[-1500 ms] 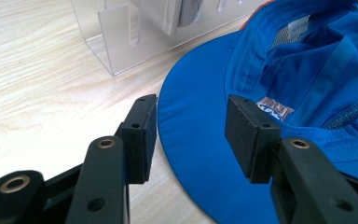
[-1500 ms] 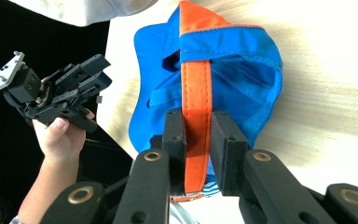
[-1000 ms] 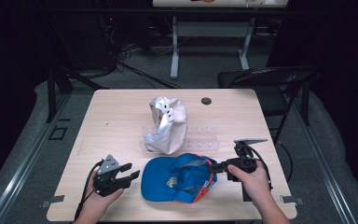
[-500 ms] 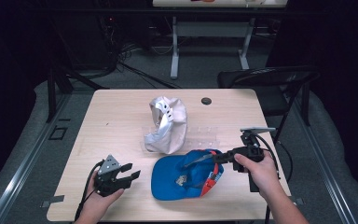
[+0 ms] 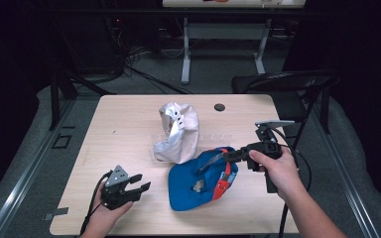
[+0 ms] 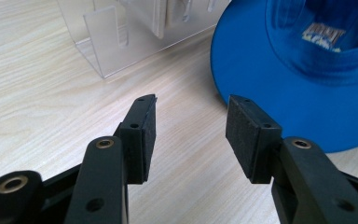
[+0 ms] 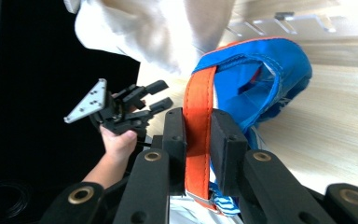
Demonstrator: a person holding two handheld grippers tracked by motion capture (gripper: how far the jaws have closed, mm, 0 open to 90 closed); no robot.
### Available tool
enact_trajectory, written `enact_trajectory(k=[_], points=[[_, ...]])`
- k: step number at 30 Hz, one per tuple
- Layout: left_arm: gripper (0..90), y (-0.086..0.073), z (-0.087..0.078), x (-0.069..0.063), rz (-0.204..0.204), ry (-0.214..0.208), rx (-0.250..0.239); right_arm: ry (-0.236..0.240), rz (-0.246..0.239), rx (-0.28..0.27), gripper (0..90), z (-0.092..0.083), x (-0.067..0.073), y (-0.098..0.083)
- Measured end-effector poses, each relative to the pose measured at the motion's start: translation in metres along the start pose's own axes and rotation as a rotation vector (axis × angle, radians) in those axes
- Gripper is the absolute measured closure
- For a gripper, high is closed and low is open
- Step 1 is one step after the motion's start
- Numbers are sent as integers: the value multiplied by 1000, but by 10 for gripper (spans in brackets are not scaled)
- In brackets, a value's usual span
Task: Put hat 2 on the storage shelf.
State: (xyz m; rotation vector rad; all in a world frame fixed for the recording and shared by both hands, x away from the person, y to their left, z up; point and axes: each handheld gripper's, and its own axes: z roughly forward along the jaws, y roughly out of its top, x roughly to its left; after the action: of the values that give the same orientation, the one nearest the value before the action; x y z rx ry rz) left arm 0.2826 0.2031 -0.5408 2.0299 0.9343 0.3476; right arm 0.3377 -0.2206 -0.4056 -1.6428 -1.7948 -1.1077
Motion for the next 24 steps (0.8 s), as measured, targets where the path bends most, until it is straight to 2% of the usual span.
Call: enact_trajectory(k=[2,4,7,11,12,15,20,24], points=[[531,0,0,-1,-4,-1,-4,2,-3,3,776,-2,4,2],[528,1,0,-2,1,-5,-7,4,-23,2,776,-7,15,6],[525,1,0,-3,0,-3,-12,28,-29,-5,776,-11,27,11],[523,2,0,-3,5,-1,-16,31,-45,-11,776,-15,42,17],[523,2,-1,-3,7,0,-16,31,-45,-11,776,-15,42,17],[522,1,0,-3,5,-3,-17,3,-61,-16,777,-21,54,21],[520,2,-1,-2,9,-5,-14,-13,-60,-30,777,-33,60,25],[519,2,-1,-2,13,-6,-12,-16,-33,-80,777,-52,61,31]])
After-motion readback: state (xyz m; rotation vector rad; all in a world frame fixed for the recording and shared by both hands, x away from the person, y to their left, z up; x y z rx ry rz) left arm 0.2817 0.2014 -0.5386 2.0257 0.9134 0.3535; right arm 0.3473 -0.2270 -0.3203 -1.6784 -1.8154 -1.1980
